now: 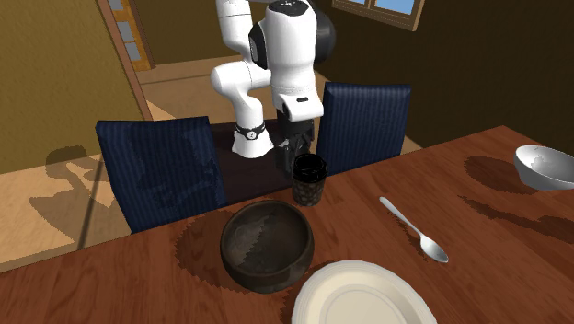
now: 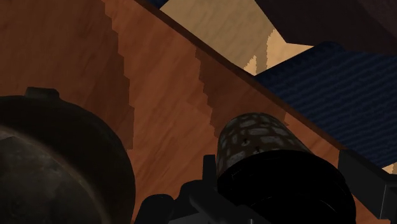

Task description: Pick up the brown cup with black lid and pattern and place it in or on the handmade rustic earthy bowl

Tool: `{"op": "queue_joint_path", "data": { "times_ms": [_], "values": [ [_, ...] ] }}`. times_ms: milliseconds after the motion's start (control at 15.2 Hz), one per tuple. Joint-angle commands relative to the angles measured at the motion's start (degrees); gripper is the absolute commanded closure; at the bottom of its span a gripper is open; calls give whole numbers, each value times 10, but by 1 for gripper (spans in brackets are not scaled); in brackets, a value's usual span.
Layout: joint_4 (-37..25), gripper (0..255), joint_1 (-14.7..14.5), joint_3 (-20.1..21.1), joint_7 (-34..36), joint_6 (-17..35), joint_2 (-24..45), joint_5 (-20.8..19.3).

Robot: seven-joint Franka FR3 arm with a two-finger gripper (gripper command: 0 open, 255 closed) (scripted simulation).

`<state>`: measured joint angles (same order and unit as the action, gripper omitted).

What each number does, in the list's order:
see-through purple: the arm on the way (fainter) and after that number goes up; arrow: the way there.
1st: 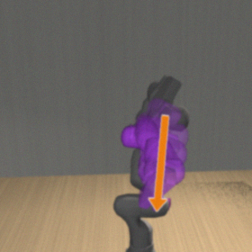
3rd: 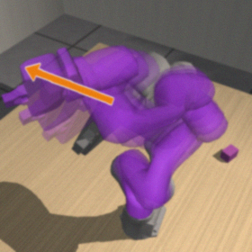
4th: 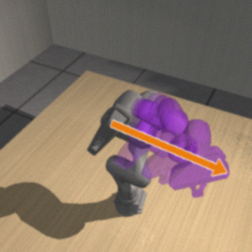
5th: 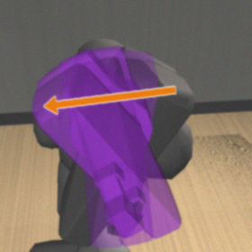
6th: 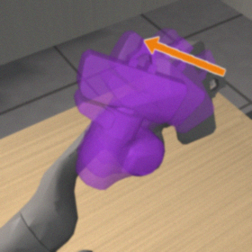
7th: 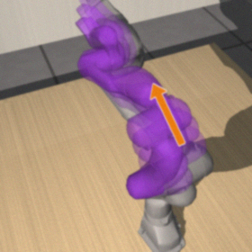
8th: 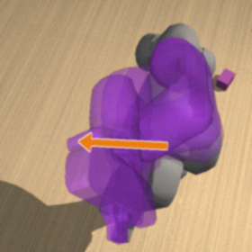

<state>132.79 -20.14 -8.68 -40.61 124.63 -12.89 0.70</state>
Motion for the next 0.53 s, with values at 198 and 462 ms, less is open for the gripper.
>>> {"op": "queue_joint_path", "data": {
  "times_ms": [198,462],
  "values": [
    [-15,255,0,1,2,-23,-8,-2],
    [-37,255,0,2,4,-55,-17,-3]
  ]
}}
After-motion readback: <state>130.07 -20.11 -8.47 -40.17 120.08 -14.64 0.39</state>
